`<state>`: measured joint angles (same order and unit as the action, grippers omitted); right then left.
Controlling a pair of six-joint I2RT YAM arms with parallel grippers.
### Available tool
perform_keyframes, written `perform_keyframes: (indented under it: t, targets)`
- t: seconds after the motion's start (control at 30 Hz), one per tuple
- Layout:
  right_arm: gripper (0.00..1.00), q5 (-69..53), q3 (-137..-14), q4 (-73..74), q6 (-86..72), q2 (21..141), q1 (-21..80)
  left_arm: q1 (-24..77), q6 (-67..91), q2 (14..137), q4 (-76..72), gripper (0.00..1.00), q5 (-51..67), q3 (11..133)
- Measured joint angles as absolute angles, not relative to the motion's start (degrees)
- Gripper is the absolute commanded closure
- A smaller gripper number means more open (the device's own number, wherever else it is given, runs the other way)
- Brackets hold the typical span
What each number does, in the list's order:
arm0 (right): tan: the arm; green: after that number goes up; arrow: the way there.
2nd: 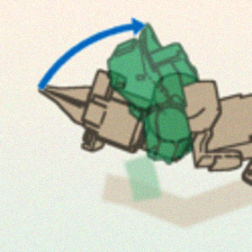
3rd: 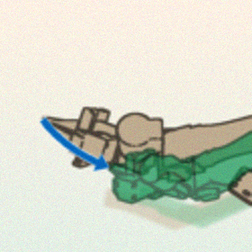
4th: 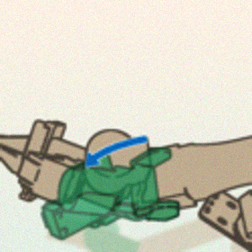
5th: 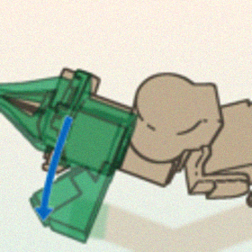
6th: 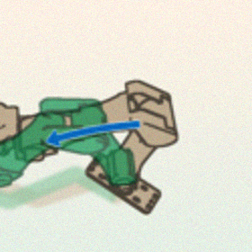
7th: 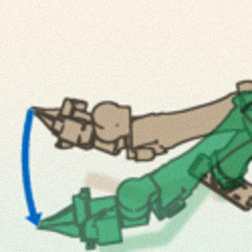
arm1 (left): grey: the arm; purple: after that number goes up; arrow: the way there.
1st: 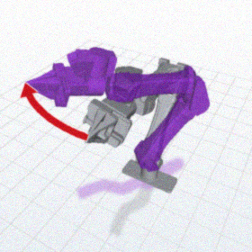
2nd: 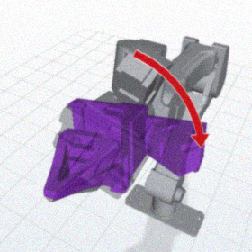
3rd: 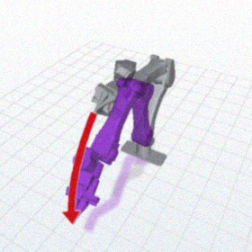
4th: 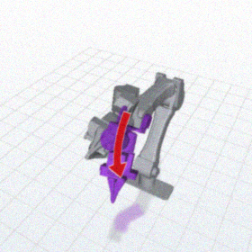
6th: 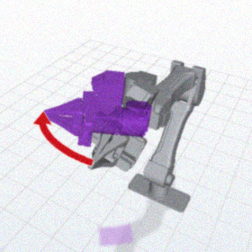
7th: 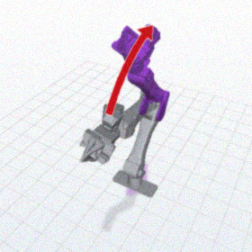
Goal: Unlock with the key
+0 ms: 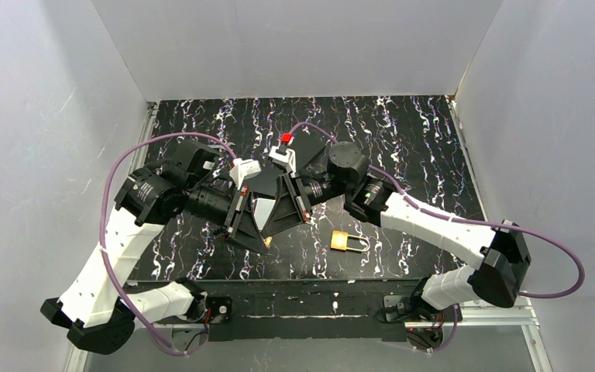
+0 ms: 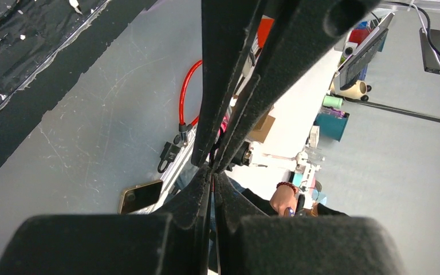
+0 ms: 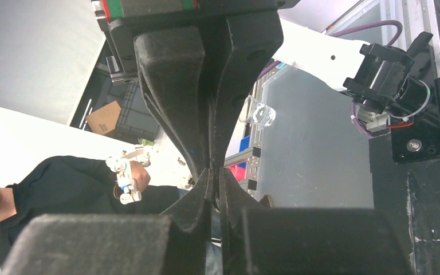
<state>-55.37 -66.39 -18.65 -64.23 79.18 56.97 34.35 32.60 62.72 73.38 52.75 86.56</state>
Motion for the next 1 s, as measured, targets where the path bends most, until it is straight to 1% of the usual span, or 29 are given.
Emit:
perform_keyframes:
  t: [0.07, 0.1, 0.17, 0.2, 0.27, 0.3, 0.33, 0.4, 0.43, 0.53, 0.57, 0.6, 0.7, 0.83, 0.9, 1.0]
  targets:
    - [0.99, -55.40, -65.87, -19.90, -64.84, 79.11, 56.97, 34.35, 32.62, 62.57, 73.38, 1.00, 52.75, 86.76]
    - [0.99, -55.40, -65.71, -20.18, -65.19, 79.09, 56.97, 34.35, 32.62, 62.52, 73.43, 0.99, 52.73, 86.76]
    - [0.99, -55.40, -65.25, -20.91, -65.73, 78.98, 56.97, 34.35, 32.62, 62.52, 73.43, 0.90, 52.73, 86.76]
    - [0.99, -55.31, -64.84, -21.19, -65.98, 78.78, 56.97, 34.37, 32.58, 62.52, 73.45, 0.82, 52.64, 86.76]
    - [0.99, -55.55, -64.05, -21.19, -66.39, 78.24, 56.97, 34.37, 32.49, 62.52, 73.45, 0.54, 52.07, 86.76]
    - [0.99, -55.75, -63.70, -21.04, -66.52, 77.82, 57.01, 34.35, 32.18, 62.52, 73.43, 0.42, 51.66, 86.83]
    - [0.99, -55.77, -63.26, -20.93, -66.65, 77.19, 57.04, 34.35, 32.29, 62.52, 73.47, 0.33, 51.03, 87.00]
    - [0.99, -55.51, -62.98, -19.73, -66.00, 75.85, 57.08, 34.35, 32.67, 62.50, 73.69, 0.18, 49.23, 87.66]
    - [0.99, -55.05, -62.98, -18.70, -65.43, 75.09, 57.10, 34.35, 32.67, 62.43, 73.78, 0.13, 48.40, 88.03]
    - [0.99, -52.80, -62.98, -15.44, -63.55, 72.82, 57.12, 34.35, 33.17, 61.30, 73.71, 0.11, 44.05, 88.88]
    - [0.99, -51.79, -62.89, -14.81, -63.11, 72.16, 57.12, 34.35, 33.36, 60.49, 73.69, 0.03, 42.15, 88.90]
    - [0.99, -50.52, -62.61, -14.24, -62.78, 71.44, 57.12, 34.35, 33.67, 59.59, 73.78, 0.02, 39.86, 88.88]
    - [0.99, -47.83, -61.36, -13.39, -62.65, 70.08, 57.12, 34.35, 34.98, 56.60, 74.02, 0.02, 32.67, 88.88]
    - [0.99, -44.23, -60.69, -10.66, -61.63, 69.69, 57.12, 34.35, 38.09, 51.20, 73.41, 0.02, 19.57, 87.59]
    - [0.99, -41.56, -60.95, -6.76, -59.94, 69.69, 57.12, 34.33, 38.72, 48.12, 73.12, 0.02, 14.57, 85.36]
    - [0.99, -34.85, -63.26, 3.05, -56.82, 70.06, 57.12, 34.33, 40.82, 46.33, 73.78, 0.02, 8.01, 83.44]
